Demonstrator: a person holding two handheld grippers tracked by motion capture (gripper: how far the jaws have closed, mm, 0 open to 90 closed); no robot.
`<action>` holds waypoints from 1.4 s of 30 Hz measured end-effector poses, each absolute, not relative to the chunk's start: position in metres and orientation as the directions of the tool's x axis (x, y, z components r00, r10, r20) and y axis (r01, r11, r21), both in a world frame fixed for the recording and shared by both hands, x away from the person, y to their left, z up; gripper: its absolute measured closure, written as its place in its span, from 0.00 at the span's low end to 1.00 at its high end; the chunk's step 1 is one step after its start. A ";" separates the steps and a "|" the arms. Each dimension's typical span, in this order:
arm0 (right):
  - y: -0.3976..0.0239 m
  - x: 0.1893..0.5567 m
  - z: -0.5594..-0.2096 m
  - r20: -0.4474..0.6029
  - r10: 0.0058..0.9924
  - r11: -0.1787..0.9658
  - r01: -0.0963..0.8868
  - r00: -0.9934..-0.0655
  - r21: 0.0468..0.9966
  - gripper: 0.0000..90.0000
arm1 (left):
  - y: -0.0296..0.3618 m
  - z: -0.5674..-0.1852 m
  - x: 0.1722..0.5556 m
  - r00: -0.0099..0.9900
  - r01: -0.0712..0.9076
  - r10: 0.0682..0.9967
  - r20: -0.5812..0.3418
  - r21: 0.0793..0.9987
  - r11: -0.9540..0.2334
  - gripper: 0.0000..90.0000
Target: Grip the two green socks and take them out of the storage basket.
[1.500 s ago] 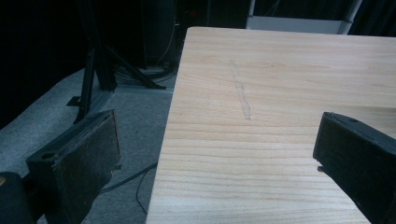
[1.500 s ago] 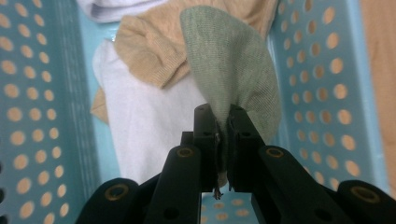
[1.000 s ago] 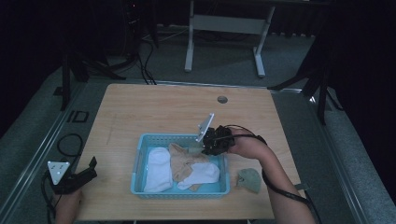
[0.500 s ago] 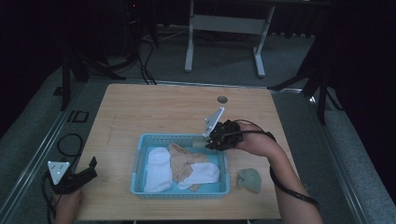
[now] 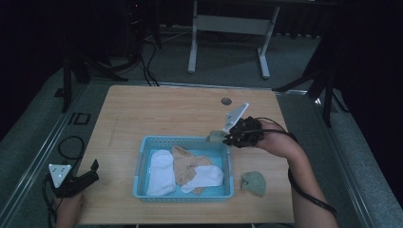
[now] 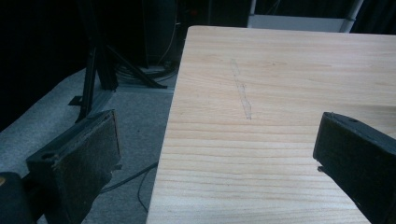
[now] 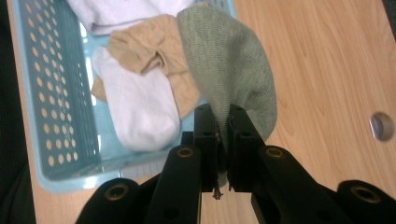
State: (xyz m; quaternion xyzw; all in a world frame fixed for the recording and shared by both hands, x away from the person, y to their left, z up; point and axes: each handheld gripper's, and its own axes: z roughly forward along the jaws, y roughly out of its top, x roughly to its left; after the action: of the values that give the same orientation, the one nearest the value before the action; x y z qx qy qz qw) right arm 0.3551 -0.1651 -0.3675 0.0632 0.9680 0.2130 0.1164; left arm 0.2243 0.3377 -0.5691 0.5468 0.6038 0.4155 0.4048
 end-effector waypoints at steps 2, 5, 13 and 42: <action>-0.174 0.356 -0.368 -0.201 0.189 0.899 0.087 -0.961 0.429 0.93 | 0.338 -0.569 0.224 -0.074 0.324 0.997 -0.036 0.944 0.058 0.00; -0.194 0.358 -0.372 -0.189 0.221 0.897 0.124 -0.957 0.424 0.93 | 0.338 -0.569 0.224 -0.076 0.323 0.996 -0.036 0.945 0.059 0.00; -0.227 0.360 -0.384 -0.176 0.274 0.889 0.179 -0.945 0.422 0.93 | 0.337 -0.569 0.225 -0.081 0.323 0.996 -0.031 0.945 0.056 0.00; -0.273 0.391 -0.489 -0.126 0.429 0.854 0.356 -0.894 0.379 0.92 | 0.337 -0.569 0.224 -0.083 0.321 0.996 -0.029 0.945 0.054 0.00</action>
State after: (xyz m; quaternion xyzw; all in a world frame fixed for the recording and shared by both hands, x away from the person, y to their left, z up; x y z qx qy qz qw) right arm 0.3912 -0.2727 -0.4894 0.2050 0.9573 0.1758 0.1036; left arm 0.2243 0.3369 -0.5692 0.5451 0.6043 0.4196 0.4020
